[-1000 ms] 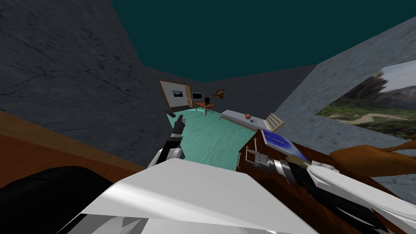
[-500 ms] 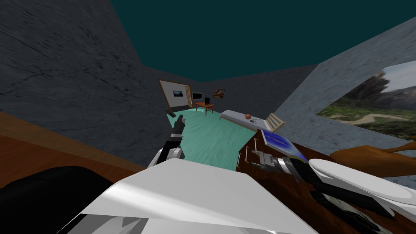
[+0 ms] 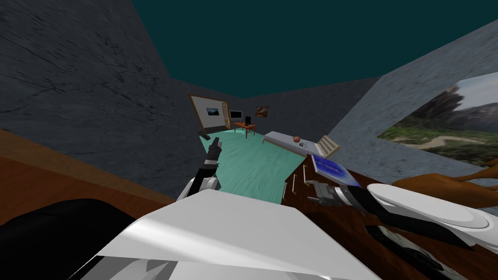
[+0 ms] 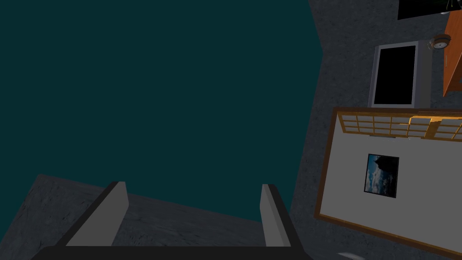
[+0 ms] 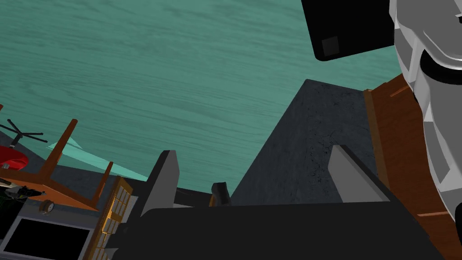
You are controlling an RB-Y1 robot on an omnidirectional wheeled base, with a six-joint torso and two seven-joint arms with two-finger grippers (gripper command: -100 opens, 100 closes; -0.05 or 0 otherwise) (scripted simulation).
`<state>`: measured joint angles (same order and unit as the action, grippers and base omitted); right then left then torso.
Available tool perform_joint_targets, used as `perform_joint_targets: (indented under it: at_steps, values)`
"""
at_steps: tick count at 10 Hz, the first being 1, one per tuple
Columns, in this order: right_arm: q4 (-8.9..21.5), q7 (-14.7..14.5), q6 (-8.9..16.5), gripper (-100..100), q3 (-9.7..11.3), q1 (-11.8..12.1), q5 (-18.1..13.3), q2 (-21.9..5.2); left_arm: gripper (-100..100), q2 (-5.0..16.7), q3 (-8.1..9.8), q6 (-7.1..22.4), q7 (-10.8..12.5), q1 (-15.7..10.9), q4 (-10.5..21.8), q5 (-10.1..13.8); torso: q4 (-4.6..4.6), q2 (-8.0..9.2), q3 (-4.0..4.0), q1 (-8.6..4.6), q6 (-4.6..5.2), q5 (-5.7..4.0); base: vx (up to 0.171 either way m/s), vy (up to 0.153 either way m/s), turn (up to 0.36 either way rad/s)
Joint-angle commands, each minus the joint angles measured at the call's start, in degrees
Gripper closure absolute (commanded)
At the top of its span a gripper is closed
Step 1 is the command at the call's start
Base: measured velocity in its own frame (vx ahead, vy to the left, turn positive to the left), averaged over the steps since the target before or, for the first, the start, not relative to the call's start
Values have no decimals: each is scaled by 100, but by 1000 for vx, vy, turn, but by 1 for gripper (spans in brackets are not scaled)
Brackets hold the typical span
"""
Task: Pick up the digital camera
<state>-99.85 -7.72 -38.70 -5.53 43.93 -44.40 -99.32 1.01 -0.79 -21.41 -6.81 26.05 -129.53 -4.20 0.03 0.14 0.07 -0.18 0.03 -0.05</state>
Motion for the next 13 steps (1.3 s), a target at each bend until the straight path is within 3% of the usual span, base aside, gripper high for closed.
perform_joint_targets:
  at_steps: [1,5,7,9,10,13]
  values:
    - [6,-12,-31,-100,-170,156,-15,-38,0,0,0,0,0,0,0,0,0,0,0,0,0,0,-11,-23,-1]
    - [350,-81,-8,-100,-193,261,-420,-611,0,0,0,0,0,0,0,0,1,7,4,-6,0,-1,-46,-56,-4]
    - [553,-111,31,-100,-191,319,-646,-858,0,1,1,0,0,-1,0,0,7,32,18,-32,2,-7,-130,-150,-21]
    - [553,-111,31,-100,-191,319,-646,-858,0,1,1,0,0,-1,1,0,9,35,21,-42,3,-12,-70,-98,0]
    - [738,-133,80,-100,-173,372,-830,-1004,0,0,0,0,0,0,0,0,5,17,11,-16,1,-7,-115,-134,-88]
    - [901,-150,124,-100,-130,430,-965,-1071,0,1,1,0,0,0,0,0,8,29,18,-60,5,-16,-110,-191,-54]
